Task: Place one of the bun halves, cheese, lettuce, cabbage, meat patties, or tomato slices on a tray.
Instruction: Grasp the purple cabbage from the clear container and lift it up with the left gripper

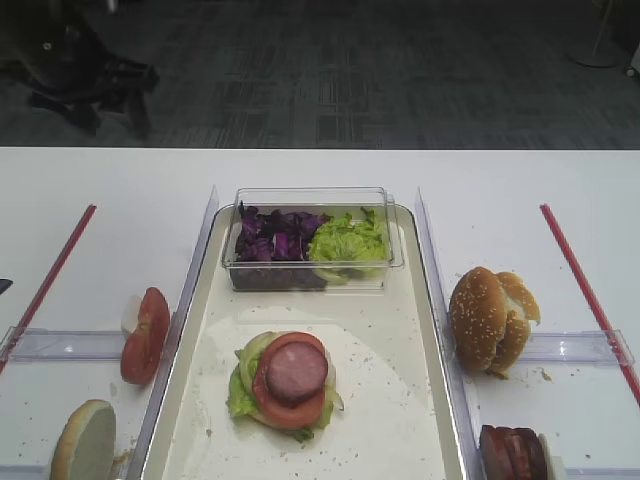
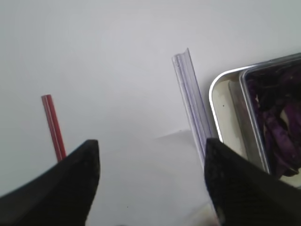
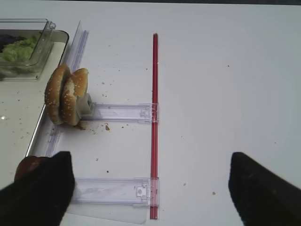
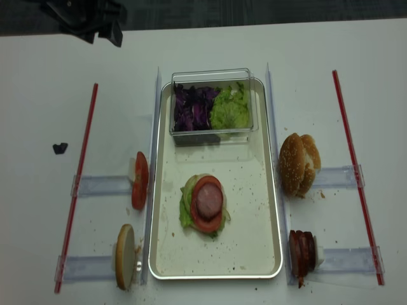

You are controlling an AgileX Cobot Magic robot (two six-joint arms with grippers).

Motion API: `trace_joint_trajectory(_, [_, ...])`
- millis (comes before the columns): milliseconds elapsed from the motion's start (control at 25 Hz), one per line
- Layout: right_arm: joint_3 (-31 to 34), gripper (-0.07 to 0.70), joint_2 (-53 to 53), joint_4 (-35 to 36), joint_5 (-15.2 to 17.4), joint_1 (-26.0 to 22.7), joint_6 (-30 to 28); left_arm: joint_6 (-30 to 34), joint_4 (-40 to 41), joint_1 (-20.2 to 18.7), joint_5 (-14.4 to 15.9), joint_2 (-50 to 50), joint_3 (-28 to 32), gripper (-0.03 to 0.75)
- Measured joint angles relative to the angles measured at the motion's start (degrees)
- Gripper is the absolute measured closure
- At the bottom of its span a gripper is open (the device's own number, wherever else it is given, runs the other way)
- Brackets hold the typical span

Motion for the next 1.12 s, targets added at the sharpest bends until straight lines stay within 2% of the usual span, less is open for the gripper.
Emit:
trace_joint_trajectory(320, [0.0, -0.046, 0.0, 0.0, 0.0, 0.0, 0.0, 0.0, 0.0, -0.5, 4.5, 10.8, -6.6, 0.276])
trace_joint_trajectory(560, [0.0, -0.046, 0.0, 0.0, 0.0, 0.0, 0.0, 0.0, -0.4, -0.5, 7.7, 15.2, -8.9, 0.276])
trace_joint_trajectory(880, [0.0, -0.046, 0.0, 0.0, 0.0, 0.0, 0.0, 1.5, -0.4, -0.5, 8.4, 16.0, -10.1, 0.276])
trace_joint_trajectory(1120, [0.0, -0.046, 0.0, 0.0, 0.0, 0.0, 0.0, 2.3, -0.4, -1.8, 8.4, 16.0, -13.5, 0.276])
